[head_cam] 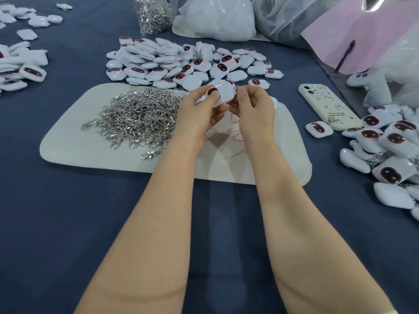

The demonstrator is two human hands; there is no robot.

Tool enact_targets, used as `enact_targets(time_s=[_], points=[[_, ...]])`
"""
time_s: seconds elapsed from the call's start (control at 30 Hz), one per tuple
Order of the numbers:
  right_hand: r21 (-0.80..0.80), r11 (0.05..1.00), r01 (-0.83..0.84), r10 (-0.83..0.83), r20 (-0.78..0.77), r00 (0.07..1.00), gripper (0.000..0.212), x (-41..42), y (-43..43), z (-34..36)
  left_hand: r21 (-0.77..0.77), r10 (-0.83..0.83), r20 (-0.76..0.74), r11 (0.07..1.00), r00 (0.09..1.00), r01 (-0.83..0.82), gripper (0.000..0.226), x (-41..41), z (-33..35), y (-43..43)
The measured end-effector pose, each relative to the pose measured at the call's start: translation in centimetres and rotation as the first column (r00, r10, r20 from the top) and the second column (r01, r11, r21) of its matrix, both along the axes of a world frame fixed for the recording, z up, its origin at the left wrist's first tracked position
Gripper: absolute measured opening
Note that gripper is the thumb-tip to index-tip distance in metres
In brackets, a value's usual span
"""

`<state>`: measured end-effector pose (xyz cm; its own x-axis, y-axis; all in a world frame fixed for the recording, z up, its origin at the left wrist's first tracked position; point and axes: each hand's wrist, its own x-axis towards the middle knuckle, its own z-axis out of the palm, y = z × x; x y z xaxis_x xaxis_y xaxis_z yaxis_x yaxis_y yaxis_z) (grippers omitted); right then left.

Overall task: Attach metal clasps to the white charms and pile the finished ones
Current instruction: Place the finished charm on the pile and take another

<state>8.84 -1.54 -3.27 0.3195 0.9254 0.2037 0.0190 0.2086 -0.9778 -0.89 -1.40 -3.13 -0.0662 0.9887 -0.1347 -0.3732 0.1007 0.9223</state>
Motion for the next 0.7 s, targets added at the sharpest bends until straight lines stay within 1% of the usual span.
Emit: enact_targets(time_s=[0.07, 0.17, 0.27, 0.37, 0.43, 0.5, 0.6, 0.7], points=[[-0.004, 1.0, 0.017, -0.017, 0.026, 1.0, 0.013, 0.07, 0.0, 0.03, 0.009, 0.012, 0.009, 1.0, 1.0, -0.012, 0.012, -0.05, 0.04, 0.01], [-0.032, 0.999, 0.022, -0.018, 0.123, 0.992, 0.012, 0.31, 0.03, -0.08, 0.046, 0.055, -0.015, 0.997, 0.998, -0.054, 0.019, -0.14, 0.14, 0.09], [-0.066, 0.998, 0.017, 0.003, 0.284, 0.959, 0.016, 0.51, 0.13, -0.13, 0.177, 0.112, -0.193, 0.981, 0.975, -0.077, 0.027, -0.26, 0.03, 0.11], [-0.138, 0.99, -0.007, 0.063, 0.406, 0.911, 0.014, 0.59, 0.17, -0.14, 0.343, 0.215, -0.383, 0.936, 0.898, -0.078, 0.028, -0.17, -0.12, -0.07], [-0.197, 0.98, -0.038, 0.119, 0.416, 0.902, 0.015, 0.67, 0.02, -0.11, 0.377, 0.247, -0.415, 0.923, 0.875, -0.082, 0.02, 0.01, -0.16, -0.09], [-0.227, 0.971, -0.072, 0.155, 0.371, 0.916, 0.016, 0.87, -0.1, 0.05, 0.368, 0.263, -0.401, 0.924, 0.878, -0.108, 0.012, 0.03, -0.17, 0.0], [-0.227, 0.966, -0.123, 0.192, 0.31, 0.931, 0.017, 0.94, -0.32, 0.35, 0.35, 0.249, -0.356, 0.929, 0.901, -0.118, 0.01, -0.2, -0.11, 0.11], [-0.229, 0.965, -0.132, 0.199, 0.303, 0.932, 0.018, 0.87, -0.41, 0.39, 0.334, 0.233, -0.357, 0.936, 0.904, -0.109, 0.018, -0.18, -0.14, 0.18]])
